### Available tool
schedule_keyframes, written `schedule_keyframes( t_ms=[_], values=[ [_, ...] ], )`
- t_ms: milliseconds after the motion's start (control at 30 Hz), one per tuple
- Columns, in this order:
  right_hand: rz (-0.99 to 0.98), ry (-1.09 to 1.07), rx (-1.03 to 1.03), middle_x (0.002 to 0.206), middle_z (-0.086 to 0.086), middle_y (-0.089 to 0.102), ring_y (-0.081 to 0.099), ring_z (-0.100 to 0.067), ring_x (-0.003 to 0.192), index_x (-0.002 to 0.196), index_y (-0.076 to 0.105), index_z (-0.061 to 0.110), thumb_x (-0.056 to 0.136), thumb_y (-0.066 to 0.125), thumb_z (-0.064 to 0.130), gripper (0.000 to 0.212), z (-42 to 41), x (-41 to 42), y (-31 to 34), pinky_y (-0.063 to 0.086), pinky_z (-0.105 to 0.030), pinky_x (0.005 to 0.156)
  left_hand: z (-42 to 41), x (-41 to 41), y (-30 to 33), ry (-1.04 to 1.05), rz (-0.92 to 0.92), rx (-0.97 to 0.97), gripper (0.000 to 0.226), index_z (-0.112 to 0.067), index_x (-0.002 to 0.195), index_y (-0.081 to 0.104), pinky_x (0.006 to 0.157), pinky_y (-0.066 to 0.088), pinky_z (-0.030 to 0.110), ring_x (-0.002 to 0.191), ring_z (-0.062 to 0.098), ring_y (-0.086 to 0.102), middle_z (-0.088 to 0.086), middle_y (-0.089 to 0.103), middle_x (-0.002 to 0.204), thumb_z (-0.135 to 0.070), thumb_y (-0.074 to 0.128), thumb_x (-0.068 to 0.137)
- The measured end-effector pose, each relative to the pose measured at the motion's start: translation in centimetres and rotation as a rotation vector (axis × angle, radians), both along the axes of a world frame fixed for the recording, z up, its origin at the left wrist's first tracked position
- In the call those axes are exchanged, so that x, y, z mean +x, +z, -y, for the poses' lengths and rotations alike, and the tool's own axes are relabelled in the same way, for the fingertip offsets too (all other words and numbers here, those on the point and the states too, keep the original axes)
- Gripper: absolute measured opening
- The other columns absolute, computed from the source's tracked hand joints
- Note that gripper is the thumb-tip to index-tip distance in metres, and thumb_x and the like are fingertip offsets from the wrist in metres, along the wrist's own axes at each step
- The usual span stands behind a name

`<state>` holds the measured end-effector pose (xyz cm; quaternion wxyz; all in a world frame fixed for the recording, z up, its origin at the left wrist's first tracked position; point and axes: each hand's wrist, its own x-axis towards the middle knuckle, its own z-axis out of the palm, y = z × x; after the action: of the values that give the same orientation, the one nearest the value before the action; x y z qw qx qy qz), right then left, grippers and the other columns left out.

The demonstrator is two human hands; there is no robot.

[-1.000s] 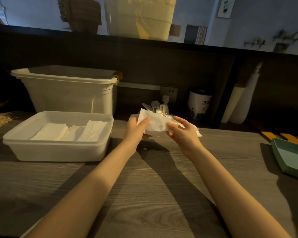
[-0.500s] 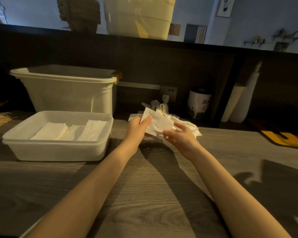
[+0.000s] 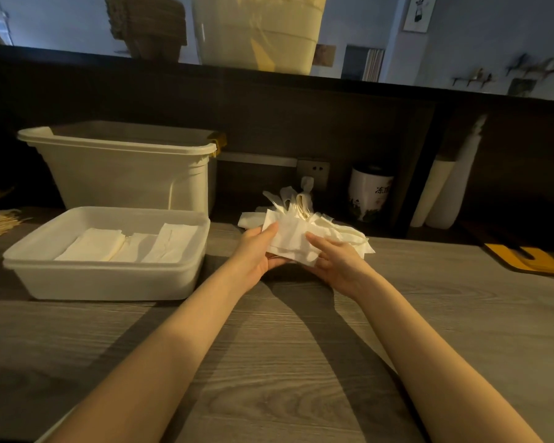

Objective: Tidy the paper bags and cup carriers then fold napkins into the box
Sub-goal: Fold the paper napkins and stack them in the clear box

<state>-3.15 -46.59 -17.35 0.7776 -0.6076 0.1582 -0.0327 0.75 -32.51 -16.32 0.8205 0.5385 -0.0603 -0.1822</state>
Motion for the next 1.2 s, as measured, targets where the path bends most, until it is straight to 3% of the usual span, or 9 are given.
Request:
schedule_keyframes(
  t_ms=[200,367,500,633,767,833,967,1100,1200],
  values=[
    [0.088,-0.222,-0.147,0.119,-0.013,0.055,0.064,-0.019,0.087,0.135,0.042,0.012,0.082,0.069,0.010,0.060,0.9,0.0,-0.1,0.056,-0.027,0.065,-0.3,0.4,-0.6,0.006,0.088,0.155,0.032,-0.008,0.126,0.052,0.069,0.051,0.023,0.087,0.012,0.060,0.001,0.062,0.097,-0.009,0.050,0.094],
    [0.240,-0.344,-0.235,0.122,-0.009,0.053,0.057,-0.014,0.092,0.139,0.038,0.012,0.083,0.068,0.009,0.064,0.7,-0.3,0.2,0.053,-0.025,0.070,-0.4,0.7,-0.9,0.104,0.436,0.529,0.034,-0.009,0.120,0.054,0.063,0.046,0.013,0.090,0.006,0.056,0.002,0.060,0.109,-0.004,0.059,0.087],
    [0.362,-0.346,-0.425,0.123,-0.008,0.056,0.059,-0.012,0.095,0.138,0.039,0.018,0.085,0.067,0.021,0.059,0.6,-0.4,0.5,0.052,-0.021,0.074,0.0,0.5,-0.7,0.056,0.591,0.536,0.040,-0.012,0.122,0.053,0.072,0.047,0.014,0.104,0.009,0.054,-0.002,0.057,0.113,-0.017,0.066,0.084],
    [0.462,-0.250,-0.634,0.121,0.005,0.049,0.055,0.000,0.085,0.134,0.043,0.017,0.087,0.064,0.020,0.052,-0.2,-0.6,0.8,0.048,-0.006,0.063,0.3,0.2,-0.2,0.064,0.713,0.638,0.040,-0.010,0.117,0.057,0.080,0.048,0.021,0.097,0.007,0.053,-0.005,0.057,0.104,-0.025,0.068,0.082],
    [0.513,-0.171,-0.738,0.108,0.008,0.057,0.060,-0.006,0.085,0.119,0.055,0.019,0.087,0.064,0.021,0.034,-0.6,-0.7,0.9,0.052,-0.013,0.066,0.4,-0.2,-0.1,-0.006,0.656,0.717,0.018,-0.013,0.085,0.058,0.077,0.052,0.035,0.089,0.022,0.062,0.001,0.061,0.087,-0.029,0.064,0.085],
    [0.515,-0.142,-0.746,0.098,0.007,0.061,0.061,-0.010,0.088,0.101,0.061,0.023,0.087,0.064,0.020,0.015,-0.7,-0.6,0.9,0.054,-0.020,0.071,0.6,-0.6,0.1,-0.023,0.639,0.703,0.022,-0.015,0.075,0.053,0.080,0.053,0.042,0.089,0.030,0.064,0.011,0.064,0.089,-0.031,0.061,0.087],
    [0.517,-0.152,-0.714,0.092,0.012,0.059,0.058,-0.008,0.089,0.087,0.060,0.029,0.088,0.063,0.021,0.009,-0.7,-0.7,1.0,0.050,-0.022,0.073,0.7,-1.2,0.4,-0.107,0.602,0.638,0.027,-0.012,0.079,0.055,0.085,0.054,0.044,0.092,0.027,0.065,0.004,0.063,0.088,-0.034,0.050,0.093],
    [0.484,-0.168,-0.620,0.089,0.011,0.058,0.056,-0.004,0.083,0.091,0.061,0.024,0.091,0.058,0.024,0.003,-0.5,-0.6,1.1,0.048,-0.019,0.068,0.7,-1.3,0.3,-0.161,0.467,0.455,0.028,-0.017,0.085,0.056,0.085,0.051,0.041,0.089,0.019,0.062,0.001,0.061,0.089,-0.034,0.038,0.099],
    [0.484,-0.220,-0.560,0.088,0.007,0.062,0.059,-0.007,0.083,0.101,0.065,0.014,0.095,0.051,0.023,0.018,0.0,-0.3,1.3,0.051,-0.023,0.072,0.9,-1.4,0.4,-0.108,0.423,0.343,0.026,-0.023,0.087,0.056,0.090,0.046,0.040,0.088,0.016,0.058,-0.001,0.060,0.090,-0.030,0.035,0.100]
  ],
)
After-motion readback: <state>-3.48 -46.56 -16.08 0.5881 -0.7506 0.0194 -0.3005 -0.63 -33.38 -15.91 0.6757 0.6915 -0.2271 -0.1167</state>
